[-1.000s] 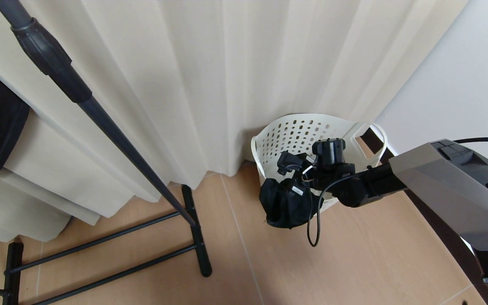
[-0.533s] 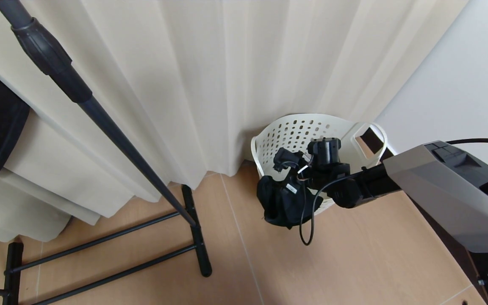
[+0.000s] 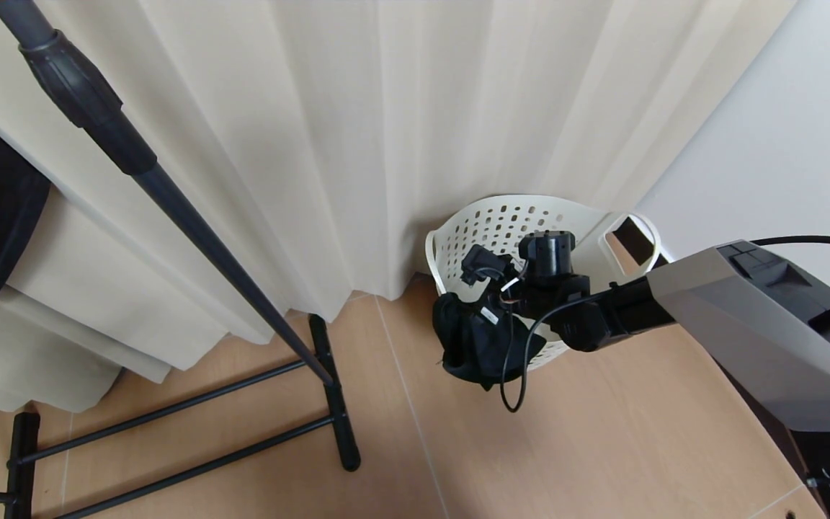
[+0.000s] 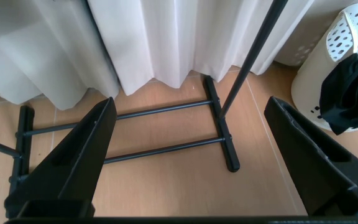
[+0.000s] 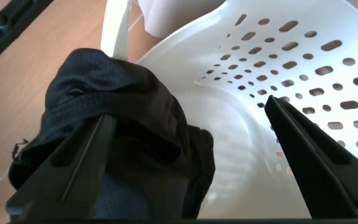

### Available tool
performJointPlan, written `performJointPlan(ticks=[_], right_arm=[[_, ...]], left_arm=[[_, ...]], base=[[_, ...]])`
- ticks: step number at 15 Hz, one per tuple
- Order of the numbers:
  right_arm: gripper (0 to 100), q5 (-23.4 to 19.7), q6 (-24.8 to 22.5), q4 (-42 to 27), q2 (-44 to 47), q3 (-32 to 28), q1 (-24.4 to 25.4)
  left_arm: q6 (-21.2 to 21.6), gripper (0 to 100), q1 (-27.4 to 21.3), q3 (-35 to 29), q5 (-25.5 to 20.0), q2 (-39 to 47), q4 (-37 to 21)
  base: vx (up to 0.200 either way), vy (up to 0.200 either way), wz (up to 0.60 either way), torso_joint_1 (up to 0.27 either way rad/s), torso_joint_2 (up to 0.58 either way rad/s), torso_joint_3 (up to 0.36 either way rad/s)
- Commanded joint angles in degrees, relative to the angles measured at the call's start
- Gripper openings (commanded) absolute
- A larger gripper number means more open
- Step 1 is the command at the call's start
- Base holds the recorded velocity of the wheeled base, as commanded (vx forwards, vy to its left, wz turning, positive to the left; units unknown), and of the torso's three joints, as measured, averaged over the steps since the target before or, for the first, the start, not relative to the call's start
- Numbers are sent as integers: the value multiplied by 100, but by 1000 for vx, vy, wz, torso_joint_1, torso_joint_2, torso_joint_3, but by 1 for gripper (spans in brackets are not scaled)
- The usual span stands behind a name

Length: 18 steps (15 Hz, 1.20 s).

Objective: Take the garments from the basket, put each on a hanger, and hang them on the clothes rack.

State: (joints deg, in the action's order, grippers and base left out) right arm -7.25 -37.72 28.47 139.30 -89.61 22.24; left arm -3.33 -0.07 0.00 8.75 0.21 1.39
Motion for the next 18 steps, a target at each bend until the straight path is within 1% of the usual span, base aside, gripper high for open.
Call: performJointPlan(ticks=[1, 2, 5, 11, 14, 18], right_arm=[[100, -4, 1, 10, 9, -12, -9], [100, -4, 10, 28, 9, -12, -9], [100, 5, 45, 379, 159, -4, 9], [100, -13, 107, 458, 211, -21, 9], [100, -4, 476, 625, 220, -83, 62], [100, -4, 511, 704, 238, -109, 88]], left_arm=[[-1, 100, 7, 0, 4, -3, 2], [-10, 100, -1, 0, 4, -3, 2], [-1, 100, -1, 0, 4, -3, 2], [-1, 100, -1, 0, 4, -3, 2], [-1, 100, -1, 0, 4, -3, 2], [-1, 100, 7, 0, 4, -3, 2]], base=[[0, 0, 0, 0, 0, 0], [0, 0, 0, 0, 0, 0], [0, 0, 0, 0, 0, 0], [0, 0, 0, 0, 0, 0], [0, 0, 0, 0, 0, 0], [0, 0, 0, 0, 0, 0]])
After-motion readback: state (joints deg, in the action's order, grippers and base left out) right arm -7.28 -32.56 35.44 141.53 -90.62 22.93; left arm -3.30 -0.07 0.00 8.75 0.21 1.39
